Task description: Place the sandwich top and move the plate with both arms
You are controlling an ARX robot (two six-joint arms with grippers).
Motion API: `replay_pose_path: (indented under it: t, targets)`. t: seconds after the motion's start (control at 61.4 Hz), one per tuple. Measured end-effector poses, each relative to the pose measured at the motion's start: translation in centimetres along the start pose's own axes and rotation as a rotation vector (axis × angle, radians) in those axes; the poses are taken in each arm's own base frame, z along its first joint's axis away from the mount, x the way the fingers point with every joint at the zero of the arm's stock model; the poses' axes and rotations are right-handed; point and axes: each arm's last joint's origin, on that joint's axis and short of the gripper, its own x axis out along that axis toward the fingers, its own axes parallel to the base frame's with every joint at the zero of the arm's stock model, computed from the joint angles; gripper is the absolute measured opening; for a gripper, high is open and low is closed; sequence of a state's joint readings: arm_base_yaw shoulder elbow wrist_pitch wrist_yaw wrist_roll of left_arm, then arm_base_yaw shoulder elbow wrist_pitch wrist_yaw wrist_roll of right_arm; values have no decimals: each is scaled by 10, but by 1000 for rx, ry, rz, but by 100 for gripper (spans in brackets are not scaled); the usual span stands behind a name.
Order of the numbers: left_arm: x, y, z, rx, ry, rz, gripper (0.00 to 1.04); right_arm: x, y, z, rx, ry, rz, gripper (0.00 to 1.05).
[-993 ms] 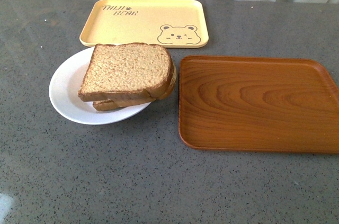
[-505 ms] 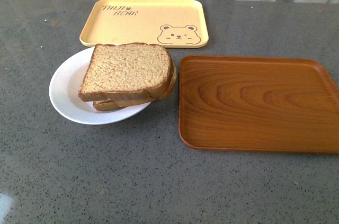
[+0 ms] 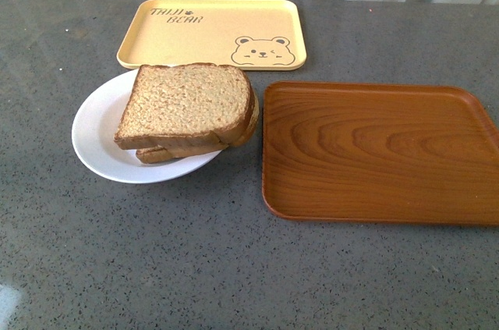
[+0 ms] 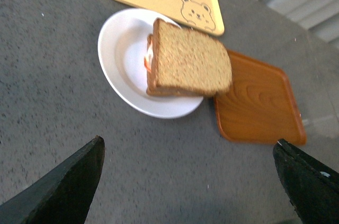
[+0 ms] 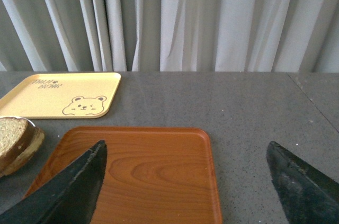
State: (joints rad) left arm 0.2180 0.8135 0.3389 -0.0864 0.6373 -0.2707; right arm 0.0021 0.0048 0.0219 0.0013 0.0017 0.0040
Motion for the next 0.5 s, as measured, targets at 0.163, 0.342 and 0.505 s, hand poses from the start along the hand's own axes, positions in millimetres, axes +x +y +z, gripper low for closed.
replay_pose_path:
  t: [0.163,0.342,0.505]
  targets:
    - [45,32,31,-109,-34,58,96,0,0,0,0,0,2,96]
    - [89,71,33,-218,3,133,96,0,0,0,0,0,2,96]
    - [119,101,30,-261,40,195,96,0,0,0,0,0,2,96]
